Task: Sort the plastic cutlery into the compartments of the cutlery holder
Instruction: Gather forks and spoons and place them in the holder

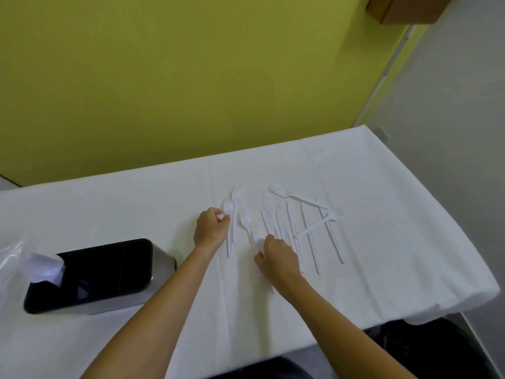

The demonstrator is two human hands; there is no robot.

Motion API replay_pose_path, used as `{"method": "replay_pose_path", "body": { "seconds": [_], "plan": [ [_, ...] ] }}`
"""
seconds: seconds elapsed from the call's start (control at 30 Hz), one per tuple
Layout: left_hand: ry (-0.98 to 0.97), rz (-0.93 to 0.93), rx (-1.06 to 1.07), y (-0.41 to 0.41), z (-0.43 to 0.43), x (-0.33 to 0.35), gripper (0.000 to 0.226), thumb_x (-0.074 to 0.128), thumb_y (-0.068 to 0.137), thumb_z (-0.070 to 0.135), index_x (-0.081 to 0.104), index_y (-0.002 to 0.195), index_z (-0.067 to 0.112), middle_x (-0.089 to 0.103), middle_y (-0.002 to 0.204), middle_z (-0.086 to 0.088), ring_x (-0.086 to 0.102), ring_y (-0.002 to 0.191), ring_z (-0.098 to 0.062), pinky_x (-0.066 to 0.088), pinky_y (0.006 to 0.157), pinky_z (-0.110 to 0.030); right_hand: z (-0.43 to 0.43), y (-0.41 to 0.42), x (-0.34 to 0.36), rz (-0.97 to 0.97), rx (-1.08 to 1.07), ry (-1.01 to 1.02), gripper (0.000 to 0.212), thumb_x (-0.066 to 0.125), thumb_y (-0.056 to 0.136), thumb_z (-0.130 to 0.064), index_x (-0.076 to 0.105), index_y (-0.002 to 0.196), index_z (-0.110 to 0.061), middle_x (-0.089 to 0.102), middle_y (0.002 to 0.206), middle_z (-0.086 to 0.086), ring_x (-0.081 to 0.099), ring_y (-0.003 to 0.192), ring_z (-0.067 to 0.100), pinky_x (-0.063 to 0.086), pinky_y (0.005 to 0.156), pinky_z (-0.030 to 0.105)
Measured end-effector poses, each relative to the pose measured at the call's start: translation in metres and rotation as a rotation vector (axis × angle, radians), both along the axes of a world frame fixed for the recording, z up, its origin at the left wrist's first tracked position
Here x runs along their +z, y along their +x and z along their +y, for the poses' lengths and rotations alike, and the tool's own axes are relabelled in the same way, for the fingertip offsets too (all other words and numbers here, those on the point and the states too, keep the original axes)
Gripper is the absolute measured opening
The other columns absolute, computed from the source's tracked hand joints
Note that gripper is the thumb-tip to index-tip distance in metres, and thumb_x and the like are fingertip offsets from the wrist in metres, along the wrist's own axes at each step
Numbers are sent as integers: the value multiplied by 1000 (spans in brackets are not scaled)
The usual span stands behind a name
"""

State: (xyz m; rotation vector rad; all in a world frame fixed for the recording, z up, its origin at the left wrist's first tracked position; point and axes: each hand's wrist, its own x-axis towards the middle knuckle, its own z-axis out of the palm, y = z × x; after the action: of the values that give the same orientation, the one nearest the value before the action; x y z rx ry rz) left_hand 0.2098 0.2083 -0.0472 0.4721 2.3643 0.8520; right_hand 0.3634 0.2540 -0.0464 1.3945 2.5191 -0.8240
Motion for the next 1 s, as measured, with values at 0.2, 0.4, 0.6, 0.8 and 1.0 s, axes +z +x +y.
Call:
{"method": "replay_pose_path", "body": {
  "seconds": [0.2,0.4,0.6,0.8,1.0],
  "plan": [
    [-129,173,-16,0,25,-9,23,61,89,29,60,102,10,51,108,-9,57,92,-27,41,70,-32,10,8,-1,-39,7,-55,6,49,87,-17,46,87,-12,42,66,-4,48,62,16,35,53,22],
    [-5,184,105,3,44,-13,12,42,97,16,49,100,6,59,95,-13,59,91,-36,37,66,-34,30,42,4,132,-119,-89,18,42,94,-25,44,83,-10,53,73,2,54,64,21,45,55,32],
    [-92,165,87,-2,66,-6,30,38,99,20,44,124,4,58,123,-17,56,108,-36,40,76,-37,70,73,4,421,-629,-166,15,38,93,-13,43,81,-5,56,72,12,52,59,25,43,54,36],
    [-240,285,-114,-11,69,-9,48,57,92,41,46,118,1,61,115,-18,61,103,-35,47,75,-38,107,69,-5,128,-641,-127,41,49,91,-45,49,93,-4,56,84,9,57,78,27,40,64,33],
    [-193,434,-175,-10,48,-12,30,46,98,28,56,105,1,56,108,-15,59,89,-28,39,64,-31,118,64,-6,49,-553,-42,34,56,86,-31,41,61,-12,44,60,1,40,50,17,31,48,25]
  ]
}}
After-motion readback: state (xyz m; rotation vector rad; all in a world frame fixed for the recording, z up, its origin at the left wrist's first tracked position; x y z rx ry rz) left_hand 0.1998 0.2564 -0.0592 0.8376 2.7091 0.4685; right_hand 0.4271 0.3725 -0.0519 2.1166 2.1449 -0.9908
